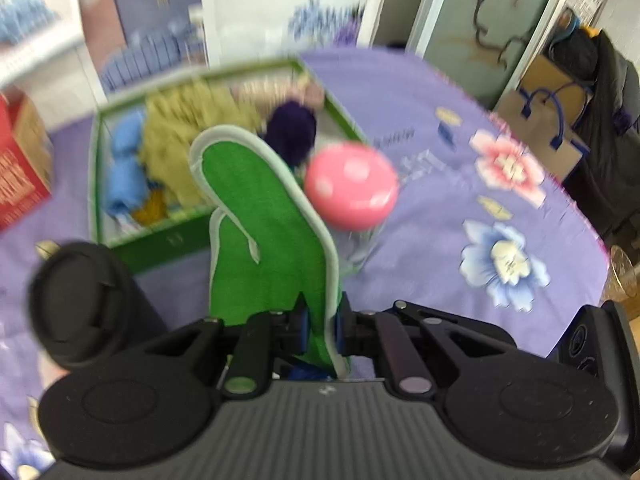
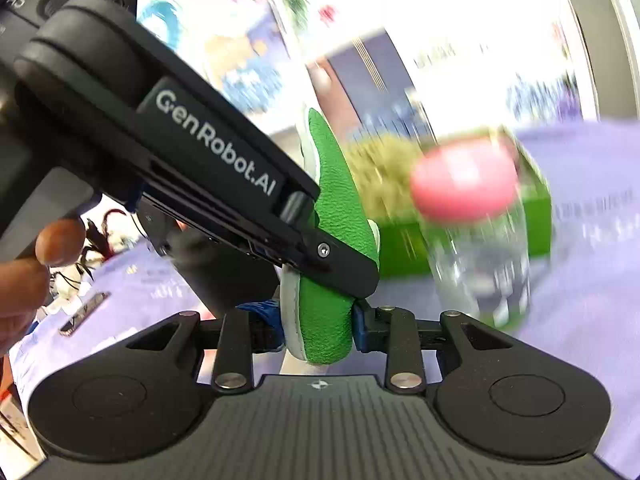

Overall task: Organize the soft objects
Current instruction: 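Lift the green mitt over the green box with the left gripper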

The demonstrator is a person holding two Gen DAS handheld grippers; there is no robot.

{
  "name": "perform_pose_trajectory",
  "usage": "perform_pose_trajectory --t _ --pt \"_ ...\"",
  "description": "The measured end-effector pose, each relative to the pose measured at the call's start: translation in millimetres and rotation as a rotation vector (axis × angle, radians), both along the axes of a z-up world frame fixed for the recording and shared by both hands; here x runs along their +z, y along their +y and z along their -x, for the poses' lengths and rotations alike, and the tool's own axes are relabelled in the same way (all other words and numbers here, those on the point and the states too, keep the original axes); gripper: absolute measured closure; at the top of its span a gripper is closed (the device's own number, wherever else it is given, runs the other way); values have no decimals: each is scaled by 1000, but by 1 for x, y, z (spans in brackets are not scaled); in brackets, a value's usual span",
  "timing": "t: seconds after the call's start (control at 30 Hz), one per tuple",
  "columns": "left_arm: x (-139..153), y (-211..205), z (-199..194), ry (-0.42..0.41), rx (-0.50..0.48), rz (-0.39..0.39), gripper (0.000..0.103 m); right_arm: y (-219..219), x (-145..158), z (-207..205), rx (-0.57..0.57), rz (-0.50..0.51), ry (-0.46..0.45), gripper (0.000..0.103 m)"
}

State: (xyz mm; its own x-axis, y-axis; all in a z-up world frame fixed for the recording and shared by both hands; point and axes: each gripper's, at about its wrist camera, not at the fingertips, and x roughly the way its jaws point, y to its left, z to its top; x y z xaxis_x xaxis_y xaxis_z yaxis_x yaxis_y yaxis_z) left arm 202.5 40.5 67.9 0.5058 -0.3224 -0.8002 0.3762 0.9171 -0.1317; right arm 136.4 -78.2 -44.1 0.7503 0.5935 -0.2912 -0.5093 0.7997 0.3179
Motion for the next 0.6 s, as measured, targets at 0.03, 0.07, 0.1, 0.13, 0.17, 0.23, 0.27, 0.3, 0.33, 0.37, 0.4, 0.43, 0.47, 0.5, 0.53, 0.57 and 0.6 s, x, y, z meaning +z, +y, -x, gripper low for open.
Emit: perform_pose_trajectory --t 0.03,0.07,0.1,0.13,0.17,0.23,0.27,0.3,0.33,0.37,0.4,0.43,0.47,0.5,0.53,0.57,0.6 --pt "10 1 4 -27 5 -8 96 4 8 1 0 -7 -24 89" --pt "20 2 7 -53 12 -16 96 7 15 1 3 -10 -46 89" --pt "29 1 8 -74 15 -20 96 8 23 1 6 -6 -68 89" --pt "38 2 9 -95 18 -25 96 10 32 -1 4 -4 -90 89" --pt "47 3 8 -115 29 -29 96 10 40 -4 8 -5 -104 89" --pt "62 5 0 -152 40 -31 96 10 57 -16 13 -5 -128 89" --pt "69 6 -8 -161 47 -30 96 9 64 -24 11 -3 -137 89" --pt "75 7 -17 -162 59 -29 96 11 70 -35 8 0 -140 89" --pt "80 8 -28 -165 64 -28 96 12 76 -45 5 0 -141 89" --pt "84 8 -42 -162 68 -30 96 14 78 -52 2 -2 -137 89" --pt "87 9 -56 -153 83 -35 96 22 80 -68 -1 1 -127 88" --pt "90 10 -68 -155 92 -44 96 23 83 -81 -1 3 -113 88" --pt "90 9 -81 -159 99 -57 96 23 86 -94 0 10 -99 88" --pt "89 9 -93 -151 112 -64 96 25 88 -107 -1 18 -83 88" --pt "87 10 -107 -140 124 -75 96 28 90 -119 7 29 -60 87" --pt "85 12 -119 -127 135 -81 96 32 91 -132 23 44 -34 85" --pt "81 16 -130 -113 151 -86 96 36 91 -142 26 51 -20 85"
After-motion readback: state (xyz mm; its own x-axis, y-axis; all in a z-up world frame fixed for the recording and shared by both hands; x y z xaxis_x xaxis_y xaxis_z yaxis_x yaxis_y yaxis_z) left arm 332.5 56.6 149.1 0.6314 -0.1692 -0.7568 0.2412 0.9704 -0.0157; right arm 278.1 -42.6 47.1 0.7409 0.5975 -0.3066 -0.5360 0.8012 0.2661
